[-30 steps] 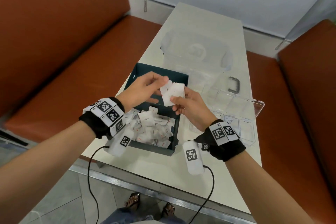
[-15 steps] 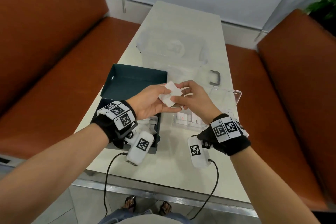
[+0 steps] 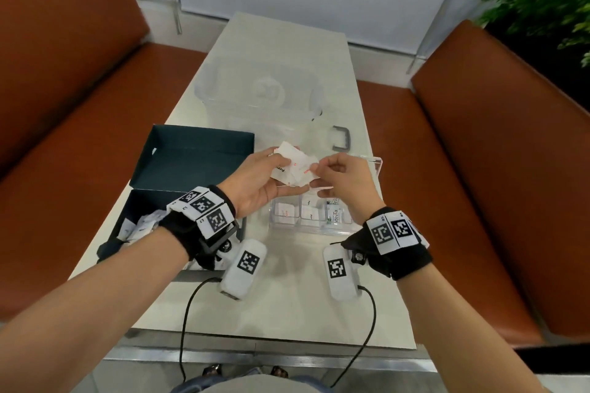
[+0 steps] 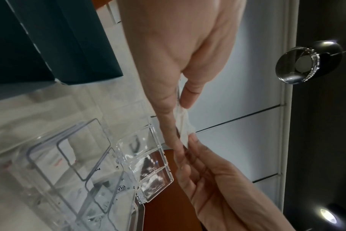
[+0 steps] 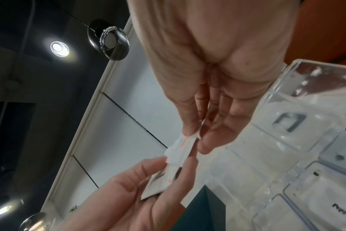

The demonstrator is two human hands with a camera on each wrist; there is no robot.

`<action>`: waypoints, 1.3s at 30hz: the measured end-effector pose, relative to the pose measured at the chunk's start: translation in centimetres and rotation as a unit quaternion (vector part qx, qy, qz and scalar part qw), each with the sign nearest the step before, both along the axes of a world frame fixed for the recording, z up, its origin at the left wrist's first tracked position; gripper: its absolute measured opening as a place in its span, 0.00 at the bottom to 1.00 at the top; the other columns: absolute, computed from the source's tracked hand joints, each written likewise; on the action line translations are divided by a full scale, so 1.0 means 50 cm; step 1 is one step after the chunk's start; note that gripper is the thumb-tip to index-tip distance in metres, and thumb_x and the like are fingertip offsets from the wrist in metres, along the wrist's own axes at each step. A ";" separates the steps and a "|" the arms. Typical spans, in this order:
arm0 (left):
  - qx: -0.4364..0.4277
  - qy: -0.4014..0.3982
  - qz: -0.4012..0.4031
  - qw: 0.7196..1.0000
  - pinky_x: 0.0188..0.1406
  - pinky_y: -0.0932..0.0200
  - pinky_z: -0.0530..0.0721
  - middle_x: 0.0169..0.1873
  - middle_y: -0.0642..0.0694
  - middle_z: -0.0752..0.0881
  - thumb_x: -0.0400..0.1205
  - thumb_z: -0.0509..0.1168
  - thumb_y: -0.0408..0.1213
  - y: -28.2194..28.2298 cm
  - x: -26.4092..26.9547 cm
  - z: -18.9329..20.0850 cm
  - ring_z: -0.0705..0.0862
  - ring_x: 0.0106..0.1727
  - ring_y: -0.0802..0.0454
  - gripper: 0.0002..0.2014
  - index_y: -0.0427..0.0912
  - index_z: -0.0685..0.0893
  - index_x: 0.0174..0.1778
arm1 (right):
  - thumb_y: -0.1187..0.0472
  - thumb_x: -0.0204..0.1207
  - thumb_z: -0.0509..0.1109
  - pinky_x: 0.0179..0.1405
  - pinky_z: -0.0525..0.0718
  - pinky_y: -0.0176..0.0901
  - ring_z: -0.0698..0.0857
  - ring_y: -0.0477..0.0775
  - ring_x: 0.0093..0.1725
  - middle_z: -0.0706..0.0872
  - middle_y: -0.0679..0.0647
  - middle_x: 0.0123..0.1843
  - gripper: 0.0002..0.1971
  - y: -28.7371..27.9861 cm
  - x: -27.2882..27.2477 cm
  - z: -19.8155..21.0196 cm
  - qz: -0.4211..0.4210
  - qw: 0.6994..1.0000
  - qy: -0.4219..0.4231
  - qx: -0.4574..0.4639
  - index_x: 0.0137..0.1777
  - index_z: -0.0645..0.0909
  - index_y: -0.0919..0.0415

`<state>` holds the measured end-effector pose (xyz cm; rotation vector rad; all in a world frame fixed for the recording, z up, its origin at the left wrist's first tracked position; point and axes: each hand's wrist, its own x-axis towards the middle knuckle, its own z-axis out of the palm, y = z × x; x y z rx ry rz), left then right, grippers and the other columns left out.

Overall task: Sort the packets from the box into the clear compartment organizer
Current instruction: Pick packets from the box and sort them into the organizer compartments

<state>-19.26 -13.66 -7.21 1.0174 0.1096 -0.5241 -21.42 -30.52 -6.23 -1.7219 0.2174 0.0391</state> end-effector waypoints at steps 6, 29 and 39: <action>0.030 -0.027 -0.004 0.999 0.40 0.49 0.90 0.56 0.35 0.88 0.85 0.62 0.23 0.003 0.003 0.000 0.90 0.52 0.38 0.11 0.37 0.83 0.59 | 0.69 0.74 0.75 0.29 0.85 0.37 0.86 0.49 0.29 0.87 0.56 0.33 0.01 -0.045 0.013 0.026 0.013 0.999 -0.044 -0.006 0.45 0.86 0.64; 0.131 -0.084 -0.016 0.988 0.43 0.49 0.92 0.63 0.31 0.82 0.81 0.67 0.25 0.006 -0.013 -0.001 0.88 0.55 0.40 0.17 0.34 0.78 0.67 | 0.64 0.70 0.79 0.30 0.87 0.38 0.86 0.47 0.28 0.89 0.55 0.33 0.05 -0.002 0.034 0.009 0.078 0.987 -0.048 -0.130 0.42 0.86 0.63; 0.112 -0.065 0.020 0.991 0.47 0.51 0.91 0.59 0.32 0.86 0.83 0.65 0.26 0.068 -0.002 -0.011 0.90 0.54 0.39 0.17 0.32 0.75 0.68 | 0.63 0.72 0.77 0.34 0.78 0.30 0.79 0.41 0.30 0.87 0.48 0.34 0.05 -0.016 0.066 -0.053 0.065 0.981 -0.033 -0.182 0.47 0.90 0.57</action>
